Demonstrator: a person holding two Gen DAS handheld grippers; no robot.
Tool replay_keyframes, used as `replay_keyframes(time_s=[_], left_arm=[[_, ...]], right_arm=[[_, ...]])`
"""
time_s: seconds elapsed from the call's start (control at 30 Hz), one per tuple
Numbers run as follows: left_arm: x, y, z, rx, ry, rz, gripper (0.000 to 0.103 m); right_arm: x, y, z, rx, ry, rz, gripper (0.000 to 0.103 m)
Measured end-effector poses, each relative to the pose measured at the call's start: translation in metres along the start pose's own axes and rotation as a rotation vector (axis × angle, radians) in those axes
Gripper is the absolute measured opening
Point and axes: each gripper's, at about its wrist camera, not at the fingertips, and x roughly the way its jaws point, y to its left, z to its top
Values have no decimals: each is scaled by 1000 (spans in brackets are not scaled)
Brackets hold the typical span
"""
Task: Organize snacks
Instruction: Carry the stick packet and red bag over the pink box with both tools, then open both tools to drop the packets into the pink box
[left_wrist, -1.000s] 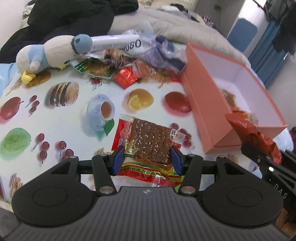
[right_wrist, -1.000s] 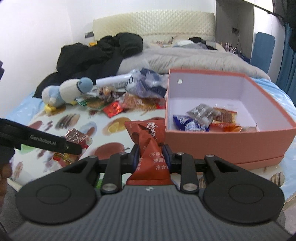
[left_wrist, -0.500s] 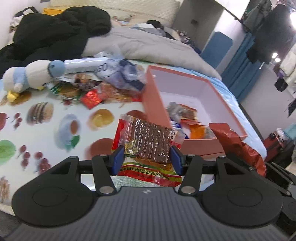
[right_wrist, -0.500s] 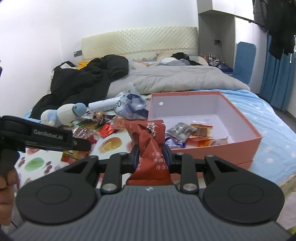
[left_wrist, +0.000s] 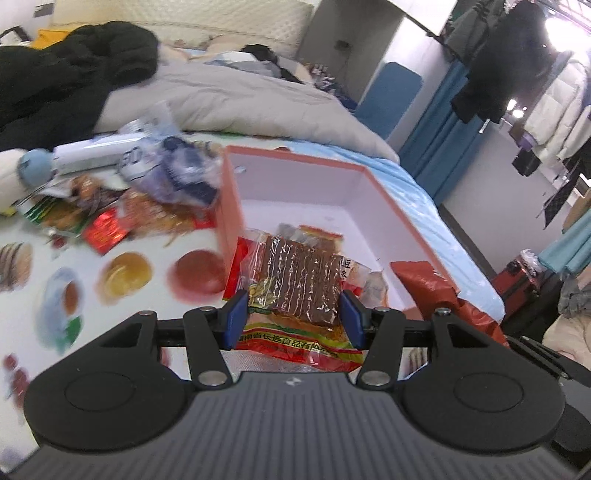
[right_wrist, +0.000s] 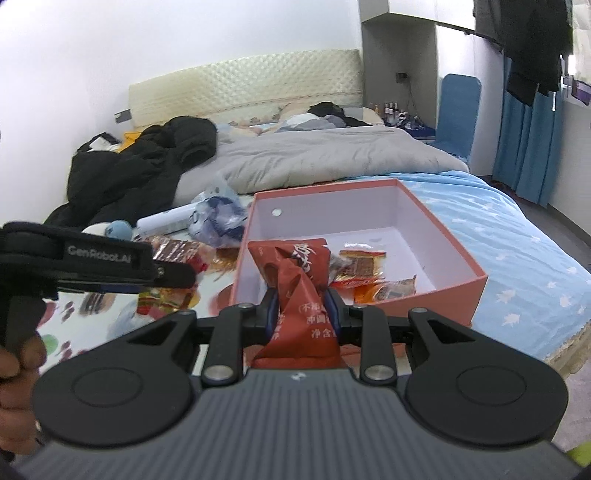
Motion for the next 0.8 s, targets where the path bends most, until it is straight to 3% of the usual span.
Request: replay_keyframes(time_s=[0.43,0.8], left_arm=[[90,-23,52,43,42,-39,59],[146,-22,73,81,102,-60,60]], right_arm=[[64,-49,30,39,12,-61,30],[119,-73,27,68,72,-96,30]])
